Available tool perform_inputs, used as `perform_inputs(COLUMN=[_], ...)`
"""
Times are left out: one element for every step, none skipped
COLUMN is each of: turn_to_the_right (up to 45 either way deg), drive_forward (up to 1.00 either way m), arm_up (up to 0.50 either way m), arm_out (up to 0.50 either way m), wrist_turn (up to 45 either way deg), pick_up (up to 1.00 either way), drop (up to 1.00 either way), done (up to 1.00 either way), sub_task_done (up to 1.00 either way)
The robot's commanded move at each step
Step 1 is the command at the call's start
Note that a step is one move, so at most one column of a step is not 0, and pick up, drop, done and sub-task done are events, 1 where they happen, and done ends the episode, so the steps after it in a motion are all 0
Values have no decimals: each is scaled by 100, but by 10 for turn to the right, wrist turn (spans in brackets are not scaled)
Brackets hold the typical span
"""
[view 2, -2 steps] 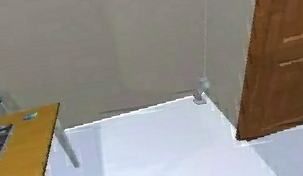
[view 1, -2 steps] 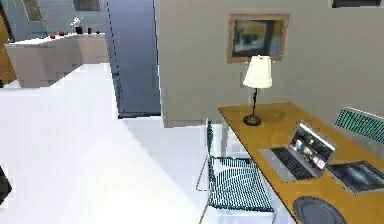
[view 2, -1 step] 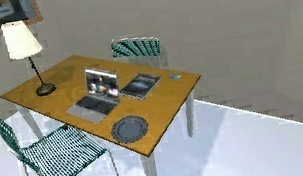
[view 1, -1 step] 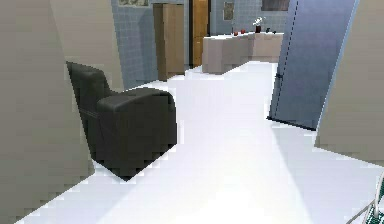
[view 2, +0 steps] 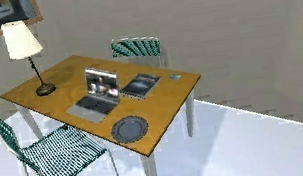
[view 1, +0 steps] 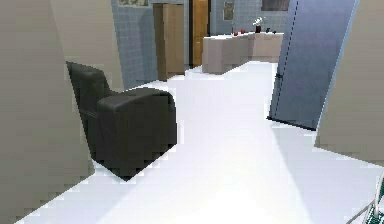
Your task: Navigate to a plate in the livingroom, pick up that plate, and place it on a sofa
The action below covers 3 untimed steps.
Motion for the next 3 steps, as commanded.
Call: perform_inputs(turn_to_the_right=[0,0,0], drive_forward=[0,0,0], arm_up=[24,0,0], arm_out=[0,50,0], wrist_turn=[0,0,450], pick_up=[0,0,0], drop=[0,0,0], done=[0,0,0], sub_task_done=[0,0,0])
